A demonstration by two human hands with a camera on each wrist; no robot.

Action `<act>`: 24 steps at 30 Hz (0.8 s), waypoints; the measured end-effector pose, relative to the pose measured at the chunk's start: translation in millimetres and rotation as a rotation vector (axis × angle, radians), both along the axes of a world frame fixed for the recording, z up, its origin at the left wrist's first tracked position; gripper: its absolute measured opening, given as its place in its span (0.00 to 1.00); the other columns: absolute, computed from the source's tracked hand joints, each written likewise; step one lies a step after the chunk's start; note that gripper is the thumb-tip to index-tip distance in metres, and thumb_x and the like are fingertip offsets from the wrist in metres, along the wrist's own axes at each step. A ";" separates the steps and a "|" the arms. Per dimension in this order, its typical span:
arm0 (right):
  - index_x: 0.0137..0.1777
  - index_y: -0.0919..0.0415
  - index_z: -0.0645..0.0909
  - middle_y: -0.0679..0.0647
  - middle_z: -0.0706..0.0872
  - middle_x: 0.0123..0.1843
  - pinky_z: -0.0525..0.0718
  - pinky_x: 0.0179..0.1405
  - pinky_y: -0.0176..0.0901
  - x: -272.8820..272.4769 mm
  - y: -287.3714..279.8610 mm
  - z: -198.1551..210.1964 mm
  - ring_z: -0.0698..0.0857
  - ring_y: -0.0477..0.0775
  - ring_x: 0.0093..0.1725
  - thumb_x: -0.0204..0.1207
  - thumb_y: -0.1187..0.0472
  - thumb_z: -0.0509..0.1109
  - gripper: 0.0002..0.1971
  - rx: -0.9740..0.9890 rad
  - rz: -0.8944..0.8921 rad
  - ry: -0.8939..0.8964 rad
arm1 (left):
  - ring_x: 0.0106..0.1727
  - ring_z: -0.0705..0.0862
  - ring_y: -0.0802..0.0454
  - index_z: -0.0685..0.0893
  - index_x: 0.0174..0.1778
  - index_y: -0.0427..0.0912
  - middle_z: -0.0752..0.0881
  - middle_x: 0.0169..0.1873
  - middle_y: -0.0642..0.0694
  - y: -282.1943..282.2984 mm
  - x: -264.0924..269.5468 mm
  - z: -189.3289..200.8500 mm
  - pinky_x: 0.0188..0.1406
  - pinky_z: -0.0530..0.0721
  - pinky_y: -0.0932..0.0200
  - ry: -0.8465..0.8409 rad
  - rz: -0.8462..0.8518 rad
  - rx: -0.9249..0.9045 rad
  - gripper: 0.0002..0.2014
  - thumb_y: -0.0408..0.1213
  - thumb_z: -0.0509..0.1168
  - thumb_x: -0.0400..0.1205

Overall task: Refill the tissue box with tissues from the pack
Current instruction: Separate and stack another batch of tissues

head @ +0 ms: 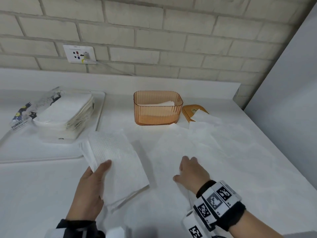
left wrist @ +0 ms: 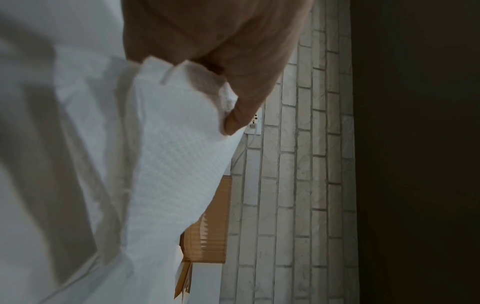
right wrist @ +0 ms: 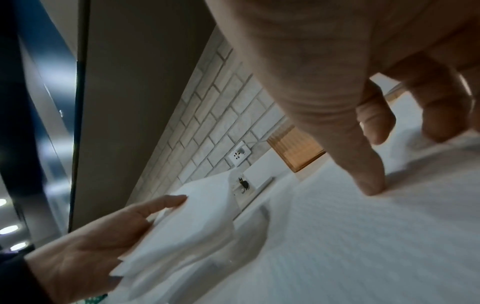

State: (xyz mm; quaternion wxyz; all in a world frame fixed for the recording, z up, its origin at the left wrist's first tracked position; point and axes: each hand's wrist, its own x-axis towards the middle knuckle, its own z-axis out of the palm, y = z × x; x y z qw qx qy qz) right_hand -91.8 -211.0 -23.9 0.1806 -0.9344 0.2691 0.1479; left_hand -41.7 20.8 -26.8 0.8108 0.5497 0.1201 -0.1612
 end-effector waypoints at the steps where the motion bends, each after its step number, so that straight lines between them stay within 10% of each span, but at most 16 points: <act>1: 0.64 0.60 0.66 0.58 0.71 0.64 0.76 0.45 0.43 -1.4 1.2 0.5 0.79 0.59 0.58 0.74 0.52 0.70 0.24 -0.022 -0.033 -0.013 | 0.52 0.87 0.41 0.85 0.53 0.42 0.91 0.50 0.41 1.9 -1.2 -0.9 0.46 0.83 0.49 0.007 0.005 0.005 0.07 0.35 0.65 0.81; 7: 0.61 0.64 0.66 0.53 0.76 0.47 0.75 0.39 0.40 2.2 0.4 -1.3 0.77 0.54 0.44 0.74 0.62 0.69 0.19 0.078 -0.114 -0.023 | 0.52 0.87 0.41 0.85 0.54 0.41 0.90 0.50 0.41 0.5 -6.6 0.2 0.45 0.82 0.49 0.003 -0.039 -0.018 0.08 0.34 0.64 0.82; 10: 0.44 0.59 0.69 0.49 0.74 0.39 0.73 0.33 0.35 -0.4 -3.7 -3.5 0.76 0.52 0.42 0.72 0.61 0.71 0.11 0.154 -0.101 -0.065 | 0.53 0.87 0.41 0.85 0.54 0.41 0.90 0.51 0.41 3.1 -5.3 0.4 0.48 0.83 0.48 -0.001 -0.053 -0.024 0.08 0.34 0.64 0.82; 16: 0.27 0.57 0.59 0.49 0.65 0.26 0.61 0.24 0.34 -12.3 -8.3 6.9 0.64 0.46 0.26 0.76 0.58 0.68 0.22 0.187 -0.039 -0.274 | 0.57 0.86 0.38 0.84 0.58 0.39 0.88 0.56 0.37 10.0 -2.8 -2.6 0.55 0.82 0.46 -0.014 -0.052 -0.020 0.11 0.34 0.64 0.82; 20: 0.28 0.58 0.65 0.49 0.70 0.26 0.64 0.27 0.35 -6.4 -32.7 55.2 0.68 0.51 0.29 0.75 0.62 0.71 0.19 0.275 0.039 -0.402 | 0.56 0.86 0.39 0.85 0.57 0.40 0.88 0.55 0.39 15.8 0.3 -1.5 0.52 0.82 0.47 -0.014 -0.019 -0.023 0.10 0.34 0.64 0.82; 24: 0.56 0.65 0.79 0.60 0.90 0.49 0.82 0.49 0.52 29.1 -68.5 107.7 0.87 0.61 0.47 0.78 0.68 0.66 0.08 0.518 0.167 -0.509 | 0.54 0.86 0.41 0.85 0.54 0.43 0.88 0.54 0.40 14.0 -2.5 1.2 0.49 0.82 0.48 -0.012 0.043 -0.030 0.08 0.35 0.64 0.82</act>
